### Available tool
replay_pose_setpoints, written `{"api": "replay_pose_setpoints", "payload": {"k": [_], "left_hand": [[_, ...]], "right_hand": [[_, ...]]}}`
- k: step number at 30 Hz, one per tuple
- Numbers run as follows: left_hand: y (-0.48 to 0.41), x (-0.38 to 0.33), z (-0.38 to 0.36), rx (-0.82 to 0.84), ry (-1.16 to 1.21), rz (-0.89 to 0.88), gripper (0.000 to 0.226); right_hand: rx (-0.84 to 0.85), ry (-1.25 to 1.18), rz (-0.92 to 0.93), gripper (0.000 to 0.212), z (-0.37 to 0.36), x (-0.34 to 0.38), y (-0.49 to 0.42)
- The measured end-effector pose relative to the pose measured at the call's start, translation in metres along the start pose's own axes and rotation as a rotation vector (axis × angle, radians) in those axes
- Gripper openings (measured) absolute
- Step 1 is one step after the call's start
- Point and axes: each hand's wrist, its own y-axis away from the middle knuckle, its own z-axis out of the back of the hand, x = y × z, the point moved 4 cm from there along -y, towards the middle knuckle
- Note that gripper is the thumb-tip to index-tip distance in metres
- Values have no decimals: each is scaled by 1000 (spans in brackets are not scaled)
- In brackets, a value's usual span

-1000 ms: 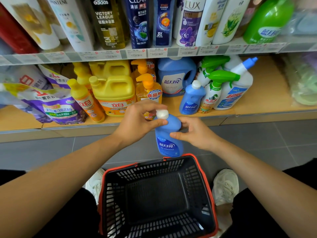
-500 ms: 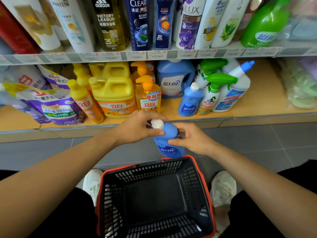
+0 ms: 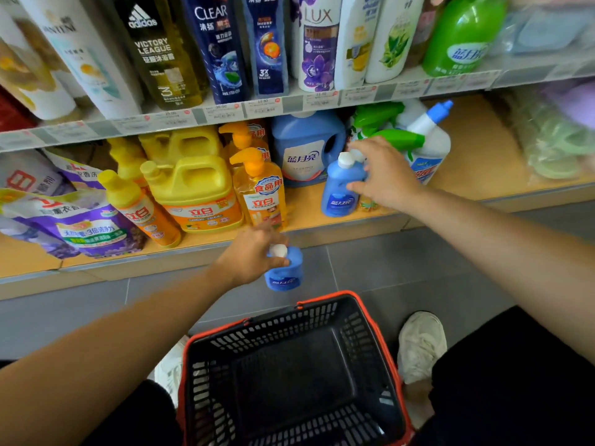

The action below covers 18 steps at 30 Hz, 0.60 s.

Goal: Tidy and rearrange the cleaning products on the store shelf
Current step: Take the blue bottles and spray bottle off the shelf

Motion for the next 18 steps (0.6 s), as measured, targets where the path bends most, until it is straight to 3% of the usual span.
{"api": "replay_pose_setpoints", "payload": {"k": [3,8,13,18], "left_hand": [[1,20,-30,53,2,80,34],[5,50,-66,53,-13,212,35],[6,65,-80,20,16,322,34],[2,66,-76,103,134,402,39]], "right_hand": [[115,-10,-27,90,-15,-13,-4],[88,-56,-60,81,-31,-17,-8],[15,23,-23,42,-28,-10,-13],[81,81,56,32,-24,6,-13]]}}
